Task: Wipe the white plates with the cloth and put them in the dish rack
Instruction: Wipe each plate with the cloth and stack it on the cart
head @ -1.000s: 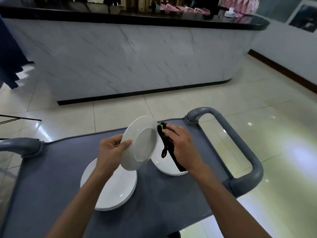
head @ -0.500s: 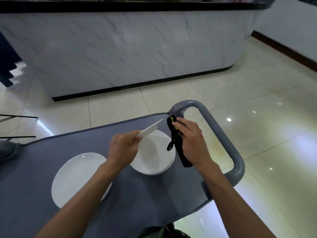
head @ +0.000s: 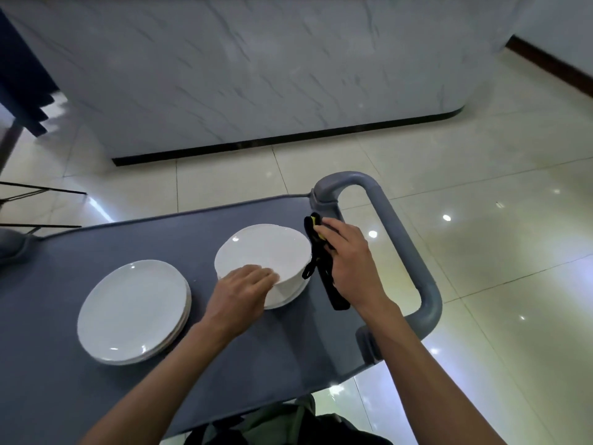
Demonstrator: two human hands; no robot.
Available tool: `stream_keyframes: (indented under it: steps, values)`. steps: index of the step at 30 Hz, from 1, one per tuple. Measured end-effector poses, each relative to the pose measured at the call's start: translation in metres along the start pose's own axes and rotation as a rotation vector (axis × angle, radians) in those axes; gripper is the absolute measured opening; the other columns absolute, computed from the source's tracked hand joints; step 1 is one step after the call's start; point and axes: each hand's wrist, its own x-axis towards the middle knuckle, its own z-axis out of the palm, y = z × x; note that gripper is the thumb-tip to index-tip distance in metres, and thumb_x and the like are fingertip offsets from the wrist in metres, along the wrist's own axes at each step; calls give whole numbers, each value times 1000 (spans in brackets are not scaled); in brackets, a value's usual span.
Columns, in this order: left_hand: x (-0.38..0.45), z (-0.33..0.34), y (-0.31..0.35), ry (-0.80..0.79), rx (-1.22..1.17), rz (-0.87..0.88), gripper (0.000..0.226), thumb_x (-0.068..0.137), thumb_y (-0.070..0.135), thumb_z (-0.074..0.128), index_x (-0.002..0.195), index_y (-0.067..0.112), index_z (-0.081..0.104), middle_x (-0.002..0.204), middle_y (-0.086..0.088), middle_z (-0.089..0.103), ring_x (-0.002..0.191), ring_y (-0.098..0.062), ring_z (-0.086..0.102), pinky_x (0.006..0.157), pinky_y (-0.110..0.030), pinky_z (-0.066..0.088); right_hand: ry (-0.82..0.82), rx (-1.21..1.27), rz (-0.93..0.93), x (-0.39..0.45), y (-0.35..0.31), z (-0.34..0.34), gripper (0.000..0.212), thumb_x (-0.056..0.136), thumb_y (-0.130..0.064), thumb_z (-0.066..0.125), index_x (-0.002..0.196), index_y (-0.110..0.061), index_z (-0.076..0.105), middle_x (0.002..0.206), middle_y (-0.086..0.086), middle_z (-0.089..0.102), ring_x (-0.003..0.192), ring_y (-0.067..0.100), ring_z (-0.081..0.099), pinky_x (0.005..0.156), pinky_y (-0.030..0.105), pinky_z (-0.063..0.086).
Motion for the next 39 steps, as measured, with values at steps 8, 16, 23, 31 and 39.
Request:
stream_keyframes:
  steps: [8,16,23,31,39]
  values:
    - [-33,29,1,-95,48,-52,22,88,12,67,109,11,72,116,-7,71,103,-34,66,81,-42,56,-74,18,-49,-19,2,13,40,91,6,59,130,-5,63,135,12,59,122,33,53,105,46,45]
    - [-44,42,-1,-147,47,-95,27,87,18,76,113,13,71,119,-8,68,107,-34,62,83,-44,53,-111,48,-53,-32,0,23,41,89,7,61,128,-6,65,134,10,61,120,29,55,105,43,46]
    - [-43,38,2,-161,32,-127,31,82,13,80,112,14,73,118,-7,68,107,-33,64,82,-42,53,-126,50,-54,-35,-6,24,40,89,7,61,127,-5,66,133,11,61,119,31,56,104,43,46]
    - [-56,18,-7,-72,0,-189,24,86,24,78,107,13,74,111,-4,71,103,-30,66,83,-41,53,-156,69,-78,-26,-31,34,39,89,8,61,126,-4,66,132,12,61,120,30,56,105,40,46]
    - [-95,-20,-47,41,-49,-419,17,85,13,78,101,13,77,103,-1,73,93,-27,68,74,-41,54,-174,155,-134,-6,-90,64,40,87,9,60,124,-5,68,132,12,61,119,35,56,102,47,45]
